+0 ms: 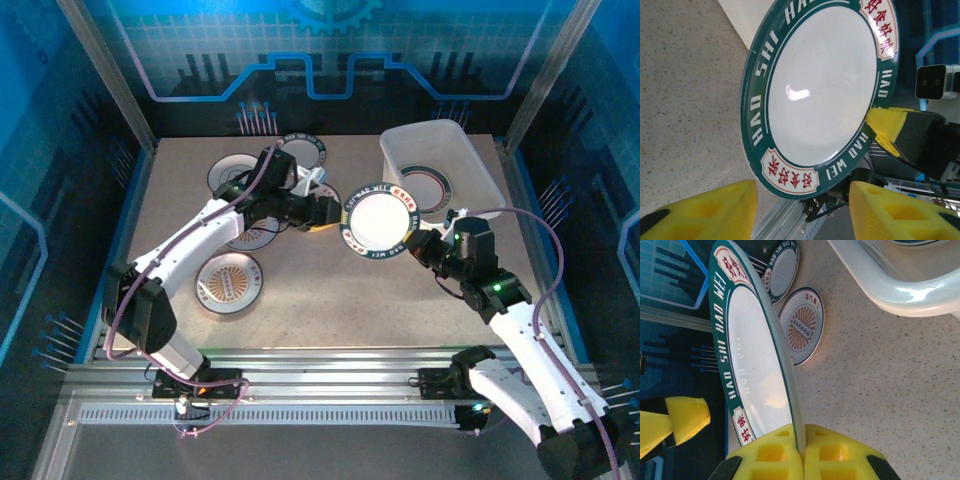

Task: Place the plates into the plastic bin on the countertop

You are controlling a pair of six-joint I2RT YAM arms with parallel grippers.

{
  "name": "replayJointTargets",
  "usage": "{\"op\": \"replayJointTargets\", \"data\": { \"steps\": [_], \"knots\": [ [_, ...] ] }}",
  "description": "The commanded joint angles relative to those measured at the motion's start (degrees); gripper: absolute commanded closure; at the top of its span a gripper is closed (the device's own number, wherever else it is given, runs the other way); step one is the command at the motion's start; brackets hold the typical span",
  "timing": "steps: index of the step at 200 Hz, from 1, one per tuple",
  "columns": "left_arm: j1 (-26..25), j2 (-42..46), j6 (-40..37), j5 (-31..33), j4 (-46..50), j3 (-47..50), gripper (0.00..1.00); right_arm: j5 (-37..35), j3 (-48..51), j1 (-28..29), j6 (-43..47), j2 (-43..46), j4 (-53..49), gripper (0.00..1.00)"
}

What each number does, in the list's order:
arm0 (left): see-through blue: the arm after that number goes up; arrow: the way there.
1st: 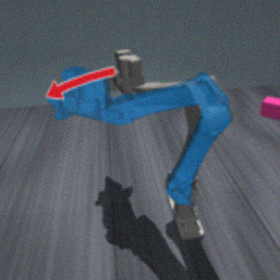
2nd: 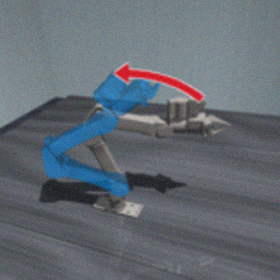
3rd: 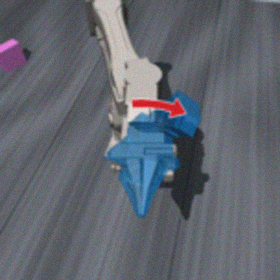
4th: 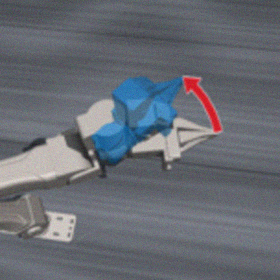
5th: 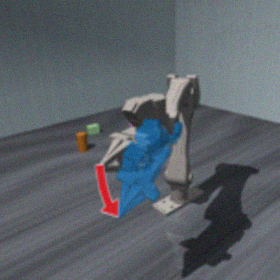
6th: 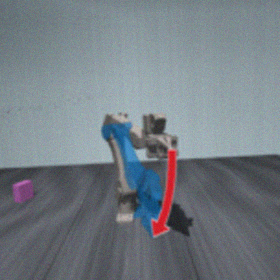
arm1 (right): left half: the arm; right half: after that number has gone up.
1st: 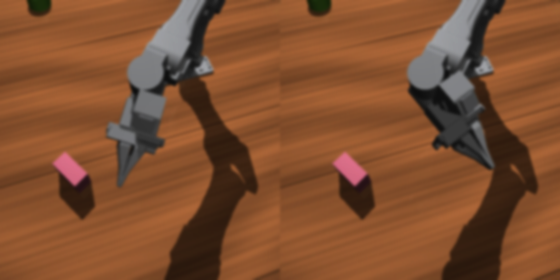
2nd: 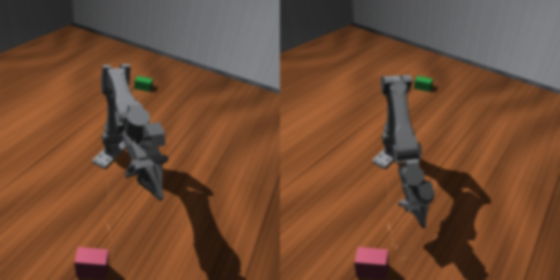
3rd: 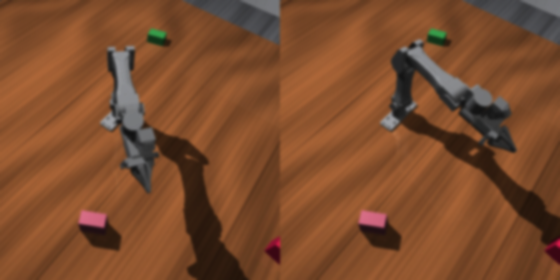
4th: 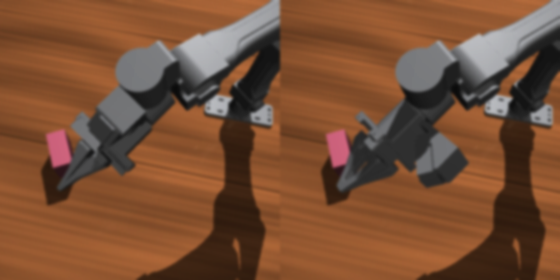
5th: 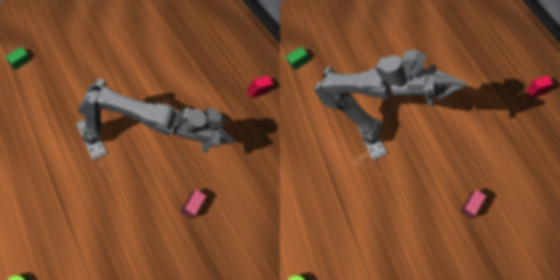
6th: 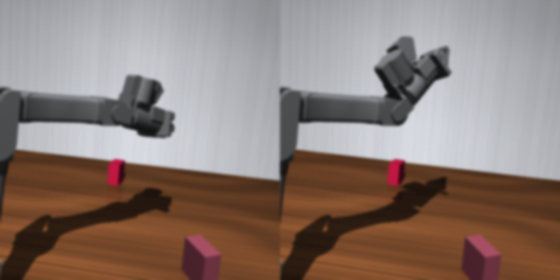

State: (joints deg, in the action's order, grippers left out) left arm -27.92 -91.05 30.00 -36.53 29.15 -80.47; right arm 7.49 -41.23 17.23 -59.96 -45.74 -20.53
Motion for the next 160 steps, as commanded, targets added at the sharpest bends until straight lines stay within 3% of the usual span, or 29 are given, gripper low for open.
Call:
{"op": "replayJointTargets", "data": {
  "steps": [1, 56, 100, 160],
  "knots": [
    [0.19, 2.22, 1.34, 1.18, -1.59, 0.51, 0.42, -1.07, -2.19, 0.37, 0.62, 0.3, 1.69, 1.0],
    [1.97, 4.44, 1.74, 4.88, -1.77, 1.96, 0.31, -1.26, -4.05, -0.39, 1.32, -0.7, 2.51, 1.0],
    [6.17, 7.45, 2.67, 7.27, -3.1, 4.15, 0.24, 0.1, -8.86, -2.62, 3.58, -4.83, 1.7, 1.0],
    [10.24, 6.45, 1.92, 6.57, -2.51, 3.04, 0.22, 2.79, -15.71, -6.13, 4.66, -11.57, 3.51, 1.0]
  ]
}}
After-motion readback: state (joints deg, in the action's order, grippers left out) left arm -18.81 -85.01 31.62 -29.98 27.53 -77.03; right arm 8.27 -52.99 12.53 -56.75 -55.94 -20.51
